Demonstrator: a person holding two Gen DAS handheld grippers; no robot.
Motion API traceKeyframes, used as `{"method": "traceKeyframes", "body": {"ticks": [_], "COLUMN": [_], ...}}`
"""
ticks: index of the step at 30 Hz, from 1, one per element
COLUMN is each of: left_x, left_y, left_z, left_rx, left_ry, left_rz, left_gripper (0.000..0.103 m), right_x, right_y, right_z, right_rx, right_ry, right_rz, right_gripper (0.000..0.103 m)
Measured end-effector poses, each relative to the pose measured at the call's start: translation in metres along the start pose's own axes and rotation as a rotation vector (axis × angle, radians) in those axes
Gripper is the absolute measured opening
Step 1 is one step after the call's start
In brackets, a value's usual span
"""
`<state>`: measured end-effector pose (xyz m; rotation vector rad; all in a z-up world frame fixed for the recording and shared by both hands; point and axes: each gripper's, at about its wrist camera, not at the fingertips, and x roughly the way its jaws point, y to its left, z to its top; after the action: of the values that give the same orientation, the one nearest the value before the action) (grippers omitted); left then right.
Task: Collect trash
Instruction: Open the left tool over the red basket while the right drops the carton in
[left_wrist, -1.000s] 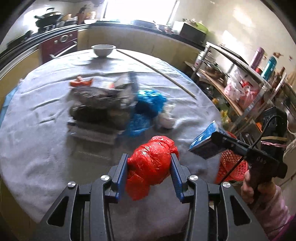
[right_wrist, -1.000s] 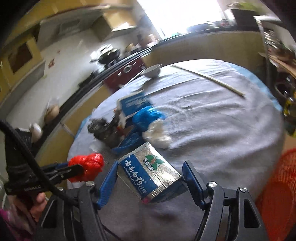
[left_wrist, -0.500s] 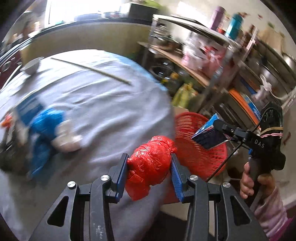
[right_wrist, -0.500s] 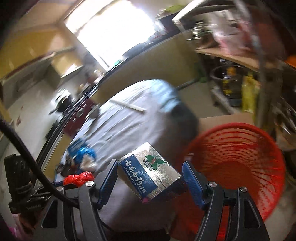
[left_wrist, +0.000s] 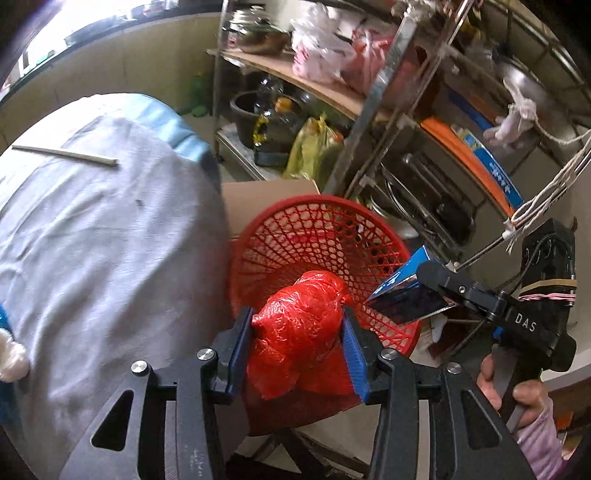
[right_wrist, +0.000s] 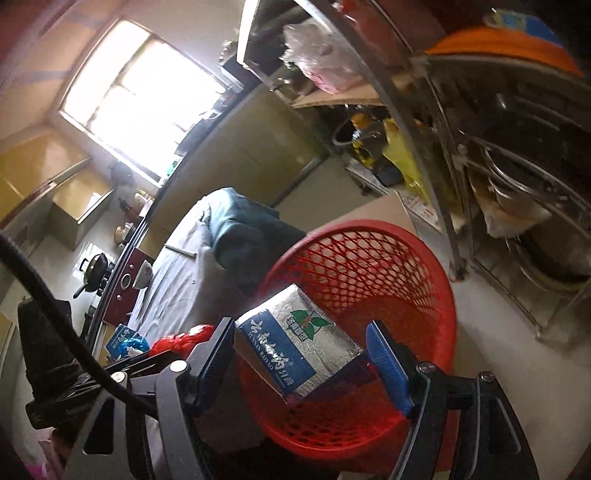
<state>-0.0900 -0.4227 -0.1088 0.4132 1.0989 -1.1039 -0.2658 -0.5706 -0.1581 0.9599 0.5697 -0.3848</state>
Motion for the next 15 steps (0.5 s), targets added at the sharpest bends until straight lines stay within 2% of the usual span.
{"method": "traceKeyframes", "body": {"ticks": [8,12,15], "left_x": [-0.003,-0.02,-0.033], "left_y": [0.007,0.019,0.03], "left_z": [0.002,-0.003,-0.015], "left_rx": [-0.021,-0.049,-0.07], "left_ry": [-0.005,-0.033,-0.041], "left_rz": [0.021,0.027,0.044], "left_gripper": [0.056,0.057,0.062], "right_x": [-0.003,-0.005,-0.004], "right_y": [-0.007,0.003,0.014], "right_z": [0.005,0.004,0.002], "right_rx": [0.024,0.004,-0.023], "right_ry": [-0.025,-0.033,-0.034], "right_rz": [0.017,0.021,0.016], "right_gripper": [0.08,0.08,0.08]}}
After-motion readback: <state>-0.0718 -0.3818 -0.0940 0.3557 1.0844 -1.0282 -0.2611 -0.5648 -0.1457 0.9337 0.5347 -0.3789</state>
